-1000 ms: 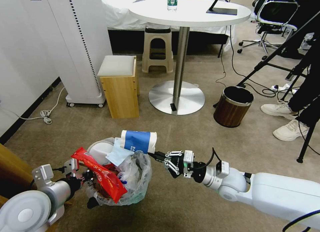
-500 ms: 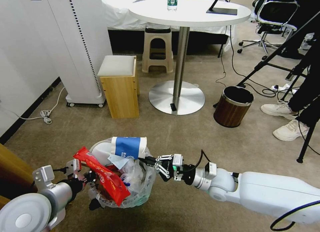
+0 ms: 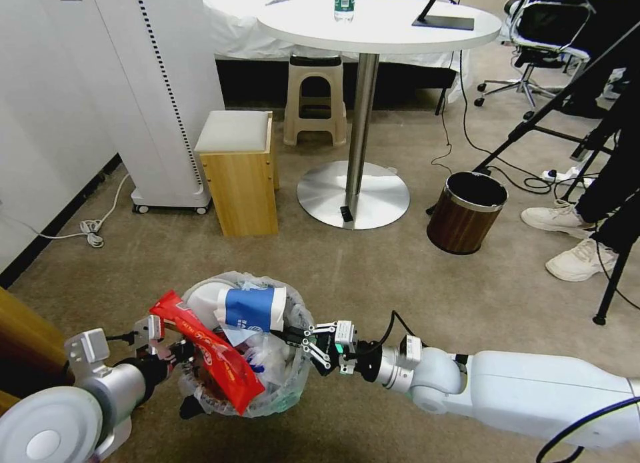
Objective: Pick up the trash bin and place the garbage on the floor into it.
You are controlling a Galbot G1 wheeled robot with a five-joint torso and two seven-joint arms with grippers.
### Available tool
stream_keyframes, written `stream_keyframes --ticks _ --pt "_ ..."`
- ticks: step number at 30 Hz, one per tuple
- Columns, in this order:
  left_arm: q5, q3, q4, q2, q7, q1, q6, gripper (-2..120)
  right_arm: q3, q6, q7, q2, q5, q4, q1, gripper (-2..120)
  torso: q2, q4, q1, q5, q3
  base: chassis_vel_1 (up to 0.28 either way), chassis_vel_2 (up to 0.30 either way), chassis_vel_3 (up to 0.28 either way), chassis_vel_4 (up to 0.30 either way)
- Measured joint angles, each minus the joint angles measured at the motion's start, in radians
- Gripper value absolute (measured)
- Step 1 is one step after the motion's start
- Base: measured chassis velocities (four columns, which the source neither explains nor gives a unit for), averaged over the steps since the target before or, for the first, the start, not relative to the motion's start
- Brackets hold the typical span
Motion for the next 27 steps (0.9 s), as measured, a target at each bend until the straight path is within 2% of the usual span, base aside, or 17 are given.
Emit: stream_keyframes --ticks 6,8,9,11,14,15,18,20,22,23,24,27 --pt "0.002 0.004 -0.006 -0.002 -0.001 0.003 0.001 0 -0.002 -0.007 0.009 0.006 0.002 0.007 0.002 0 0.000 0.0001 0.000 0.0001 0.000 0.000 0.000 0.000 0.000" --pt "0.000 0.002 -0.008 0.001 -0.001 0.005 0.002 0 -0.001 -0.010 0.008 0.002 -0.002 0.010 -0.001 10 0.000 0.0001 0.000 -0.0001 0.000 0.000 0.000 0.000 0.000" --pt "0.000 0.002 -0.008 0.001 -0.001 0.005 0.002 0 -0.001 -0.010 0.008 0.002 -0.002 0.010 -0.001 10 0.000 0.0001 0.000 -0.0001 0.000 0.000 0.000 0.000 0.000" --pt "-0.002 -0.001 -0.008 0.003 -0.001 0.005 0.002 0 0.004 -0.010 0.008 -0.003 -0.006 0.009 -0.006 21 0.000 0.0000 0.000 0.0000 0.000 0.000 0.000 0.000 0.000" --pt "-0.005 -0.001 -0.008 0.003 -0.001 0.000 0.002 0 0.005 -0.010 0.008 -0.007 -0.010 0.012 -0.007 27 0.000 0.0000 0.000 -0.0001 0.000 0.000 0.000 0.000 0.000" --pt "-0.007 0.000 -0.004 0.004 -0.002 -0.006 0.001 0 0.005 -0.011 0.008 -0.009 -0.015 0.015 -0.006 35 0.000 0.0000 0.000 0.0000 0.000 0.000 0.000 0.000 0.000" --pt "-0.010 0.001 0.001 0.004 -0.003 -0.011 0.000 0 0.003 -0.012 0.008 -0.012 -0.015 0.018 -0.004 42 0.000 0.0000 0.000 -0.0001 0.000 0.000 0.000 0.000 0.000" --pt "-0.011 0.003 0.011 0.003 -0.003 -0.015 0.000 0 -0.006 -0.014 0.007 -0.017 -0.014 0.030 0.001 55 0.000 0.0000 0.000 -0.0001 0.000 0.000 0.000 0.000 0.000" --pt "-0.011 0.003 0.012 0.002 -0.003 -0.016 0.000 0 -0.007 -0.015 0.007 -0.018 -0.014 0.032 0.002 55 0.000 0.0000 0.000 -0.0001 0.000 0.000 0.000 0.000 0.000" --pt "-0.012 0.004 0.020 -0.001 -0.003 -0.021 -0.001 0 -0.012 -0.017 0.006 -0.019 -0.013 0.039 0.005 64 0.000 0.0000 0.000 -0.0001 0.000 0.000 0.000 0.000 0.000" --pt "-0.012 0.004 0.020 -0.001 -0.003 -0.021 -0.001 0 -0.012 -0.017 0.006 -0.019 -0.013 0.039 0.005 64 0.000 0.0000 0.000 -0.0001 0.000 0.000 0.000 0.000 0.000" --pt "-0.014 0.001 0.031 -0.002 -0.003 -0.024 -0.003 0 -0.013 -0.019 0.006 -0.023 -0.012 0.050 0.009 79 0.000 0.0000 0.000 0.0000 0.000 0.000 0.000 0.000 0.000"
